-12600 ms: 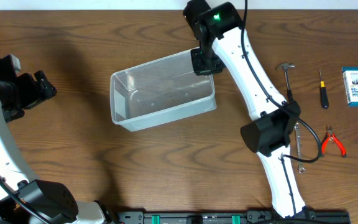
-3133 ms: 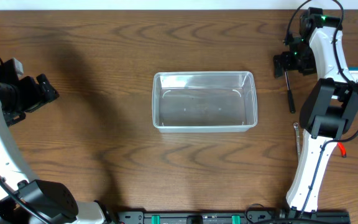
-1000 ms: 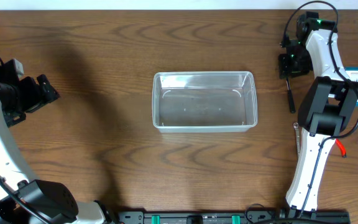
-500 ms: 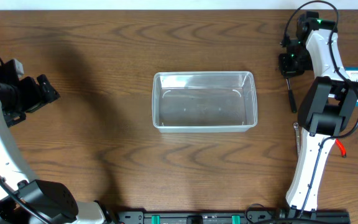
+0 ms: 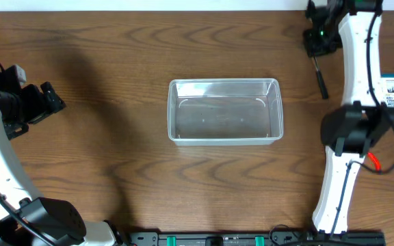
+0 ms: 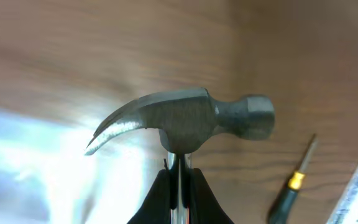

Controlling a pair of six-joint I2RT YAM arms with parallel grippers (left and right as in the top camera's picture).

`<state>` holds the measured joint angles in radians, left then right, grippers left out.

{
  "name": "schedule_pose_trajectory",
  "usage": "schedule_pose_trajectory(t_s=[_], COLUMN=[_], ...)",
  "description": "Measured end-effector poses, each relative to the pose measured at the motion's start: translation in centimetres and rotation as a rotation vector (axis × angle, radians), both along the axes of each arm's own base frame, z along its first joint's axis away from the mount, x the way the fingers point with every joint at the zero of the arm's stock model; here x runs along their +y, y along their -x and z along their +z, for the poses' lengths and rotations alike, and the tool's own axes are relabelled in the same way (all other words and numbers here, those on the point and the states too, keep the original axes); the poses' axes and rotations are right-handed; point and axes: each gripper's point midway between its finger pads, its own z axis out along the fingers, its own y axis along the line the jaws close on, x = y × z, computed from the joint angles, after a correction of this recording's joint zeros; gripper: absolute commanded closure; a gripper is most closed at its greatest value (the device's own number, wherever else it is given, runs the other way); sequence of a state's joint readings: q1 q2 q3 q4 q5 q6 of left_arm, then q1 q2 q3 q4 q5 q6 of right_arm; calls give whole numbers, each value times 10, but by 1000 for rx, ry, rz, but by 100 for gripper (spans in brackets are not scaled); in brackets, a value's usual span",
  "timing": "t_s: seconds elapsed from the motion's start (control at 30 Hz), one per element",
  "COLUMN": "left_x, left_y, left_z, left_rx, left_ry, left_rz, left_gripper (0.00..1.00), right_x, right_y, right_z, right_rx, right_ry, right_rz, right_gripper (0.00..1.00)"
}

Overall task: Pack container
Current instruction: 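Carry the hammer with the right gripper and lower it into the container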

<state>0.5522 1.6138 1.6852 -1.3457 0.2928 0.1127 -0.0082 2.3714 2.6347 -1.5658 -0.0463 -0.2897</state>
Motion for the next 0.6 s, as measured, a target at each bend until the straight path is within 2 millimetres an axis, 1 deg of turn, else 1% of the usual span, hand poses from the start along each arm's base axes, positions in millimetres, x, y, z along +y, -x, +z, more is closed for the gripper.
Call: schedule_pose_trajectory(t_s=[0.03, 0.07, 0.13, 0.17, 0.2, 0.27, 0.33, 0.37, 0.4, 0.47, 0.5, 0.6], left_x=[0, 0, 0, 0, 0, 0, 0, 0, 0, -1, -1, -1], left_y=[0, 0, 0, 0, 0, 0, 0, 0, 0, 1, 1, 2], left_z=[0, 0, 0, 0, 0, 0, 0, 0, 0, 0, 0, 0], left_rx=[0, 0, 0, 0, 0, 0, 0, 0, 2, 4, 5, 6], left_ry=[0, 0, 0, 0, 0, 0, 1, 1, 2, 3, 3, 4], left_rz=[0, 0, 0, 0, 0, 0, 0, 0, 0, 0, 0, 0], left_gripper=[2, 2, 2, 2, 2, 2, 2, 2, 2, 2, 2, 2], right_x=[13, 30, 60, 78, 96, 124, 153, 169, 178, 198, 207, 223], right_y=[5, 13, 28, 40, 52, 72, 93, 101, 105, 115, 122, 134], right_z=[19, 45, 80, 97, 111, 128, 132, 131, 128, 116, 106, 80], right_rx=[-35, -86, -156, -191, -216, -241, -233, -228, -222, -183, -153, -74], right_ry=[-4, -8, -17, -22, -27, -36, -43, -47, -46, -41, -32, 4], right_rz=[48, 118, 233, 305, 376, 487, 604, 662, 699, 777, 818, 903], right_gripper=[99, 99, 99, 99, 99, 99, 99, 99, 99, 99, 99, 99])
